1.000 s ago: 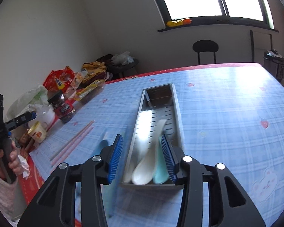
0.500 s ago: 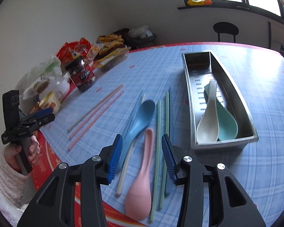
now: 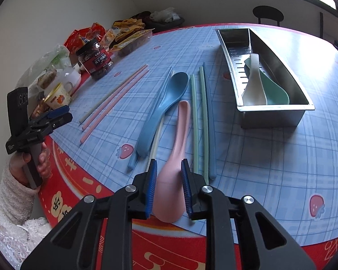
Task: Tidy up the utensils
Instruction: 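Move the right tool to the pink spoon and grasp its handle, then lift the pink spoon with the right gripper while the left gripper grasps a white chopstick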
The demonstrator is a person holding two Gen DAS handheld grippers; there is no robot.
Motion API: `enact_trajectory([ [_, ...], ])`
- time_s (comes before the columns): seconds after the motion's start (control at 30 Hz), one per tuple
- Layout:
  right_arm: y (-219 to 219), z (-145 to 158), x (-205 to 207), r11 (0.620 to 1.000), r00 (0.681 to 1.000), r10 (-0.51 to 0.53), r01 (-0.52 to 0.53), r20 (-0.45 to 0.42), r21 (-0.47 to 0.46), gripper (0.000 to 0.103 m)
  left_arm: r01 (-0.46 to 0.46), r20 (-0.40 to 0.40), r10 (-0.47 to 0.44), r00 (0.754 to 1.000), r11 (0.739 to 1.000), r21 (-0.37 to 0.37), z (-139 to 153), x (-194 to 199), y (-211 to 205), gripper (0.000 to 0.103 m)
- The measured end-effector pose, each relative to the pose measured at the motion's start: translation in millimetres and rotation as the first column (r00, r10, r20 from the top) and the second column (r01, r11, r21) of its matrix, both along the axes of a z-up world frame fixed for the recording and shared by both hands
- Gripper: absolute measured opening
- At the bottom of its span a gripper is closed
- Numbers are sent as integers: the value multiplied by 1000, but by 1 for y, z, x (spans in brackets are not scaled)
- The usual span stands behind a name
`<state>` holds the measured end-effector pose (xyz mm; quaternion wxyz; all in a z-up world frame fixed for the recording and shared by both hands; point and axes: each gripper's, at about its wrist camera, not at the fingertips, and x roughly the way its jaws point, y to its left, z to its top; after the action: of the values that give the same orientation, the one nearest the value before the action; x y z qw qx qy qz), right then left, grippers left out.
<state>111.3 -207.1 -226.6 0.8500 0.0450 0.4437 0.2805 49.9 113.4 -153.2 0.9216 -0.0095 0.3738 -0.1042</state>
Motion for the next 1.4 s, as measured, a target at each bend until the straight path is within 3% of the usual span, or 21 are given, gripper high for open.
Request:
enact_trajectory([
  [0.3, 11, -9, 15, 1000, 999, 5, -4, -48, 10, 25, 2, 10, -2, 1000, 999, -43, 4, -1, 8, 97],
  [0.53, 13, -11, 13, 1000, 996, 2, -3, -91, -11, 27, 28, 1, -28, 1000, 999, -25, 1, -1, 5, 96],
  [0.73, 8, -13, 8, 999, 993, -21, 27, -114, 46, 37, 46, -1, -46, 999, 999, -29, 0, 0, 3, 95],
  [0.83, 17, -11, 3, 1000, 996, -24, 23, -83, -12, 37, 51, -1, -51, 999, 998, -30, -2, 1, 2, 94],
  [0.9, 26, -9, 0, 996, 999, -27, 23, -42, -92, 29, 52, -2, -52, 999, 998, -28, -3, 1, 1, 94],
  [1.13, 40, -4, 3, 984, 999, -26, 31, 32, -175, 20, 49, 8, -49, 999, 998, -38, -1, -3, 2, 91],
  [1.23, 45, 2, 2, 976, 997, -27, 41, 70, -212, 15, 42, -1, -42, 999, 998, -38, -1, -2, 3, 85],
  [1.4, 46, 6, -6, 981, 998, -7, 18, 60, -192, 12, 48, -50, -51, 997, 997, -64, -7, 3, 8, 61],
])
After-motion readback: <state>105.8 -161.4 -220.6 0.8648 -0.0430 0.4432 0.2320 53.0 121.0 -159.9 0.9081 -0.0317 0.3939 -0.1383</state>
